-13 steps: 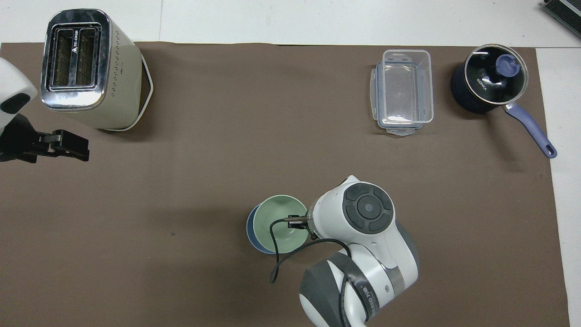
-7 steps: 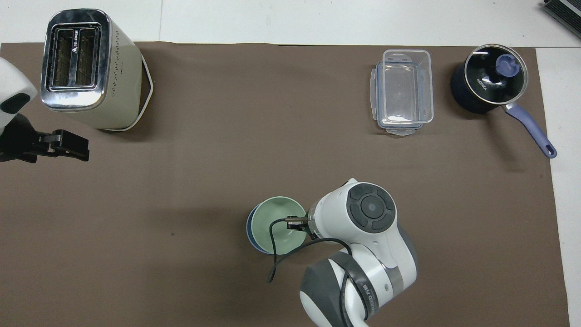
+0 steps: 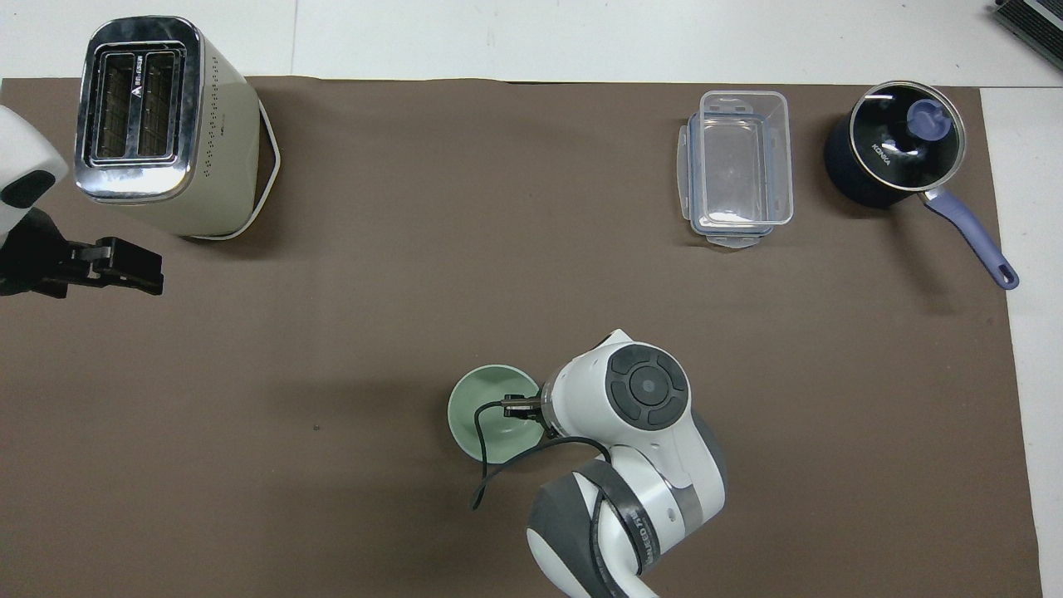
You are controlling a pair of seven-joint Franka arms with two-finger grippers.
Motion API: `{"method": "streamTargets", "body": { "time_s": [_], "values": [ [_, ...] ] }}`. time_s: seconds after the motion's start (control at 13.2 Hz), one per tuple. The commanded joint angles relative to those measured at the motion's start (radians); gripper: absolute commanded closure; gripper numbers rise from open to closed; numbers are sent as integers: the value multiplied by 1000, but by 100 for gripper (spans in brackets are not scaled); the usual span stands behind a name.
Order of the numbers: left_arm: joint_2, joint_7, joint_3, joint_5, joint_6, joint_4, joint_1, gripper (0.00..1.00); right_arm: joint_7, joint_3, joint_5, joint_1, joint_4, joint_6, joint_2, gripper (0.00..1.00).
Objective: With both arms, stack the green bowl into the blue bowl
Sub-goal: 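Lower the green bowl into the blue bowl and open the right gripper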
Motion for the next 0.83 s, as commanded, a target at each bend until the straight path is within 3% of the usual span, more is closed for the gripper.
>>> {"method": "streamTargets", "body": {
  "time_s": [0.0,0.3,0.45,0.6,0.75],
  "values": [
    [3,-4,-3,2,4,7,7,0,10,2,27,2,21,4,-3,32],
    [3,-4,-3,2,5,7,7,0,21,-11,23,-29,69,-97,-100,11],
    [3,-4,-3,2,4,7,7,0,-4,-12,6,-131,70,-158,-178,0],
    [3,-4,-3,2,5,7,5,0,-68,-14,-35,-232,81,-191,-233,0],
    [3,-4,-3,2,4,7,7,0,-109,-14,-117,-337,191,-293,-244,0]
  ]
}}
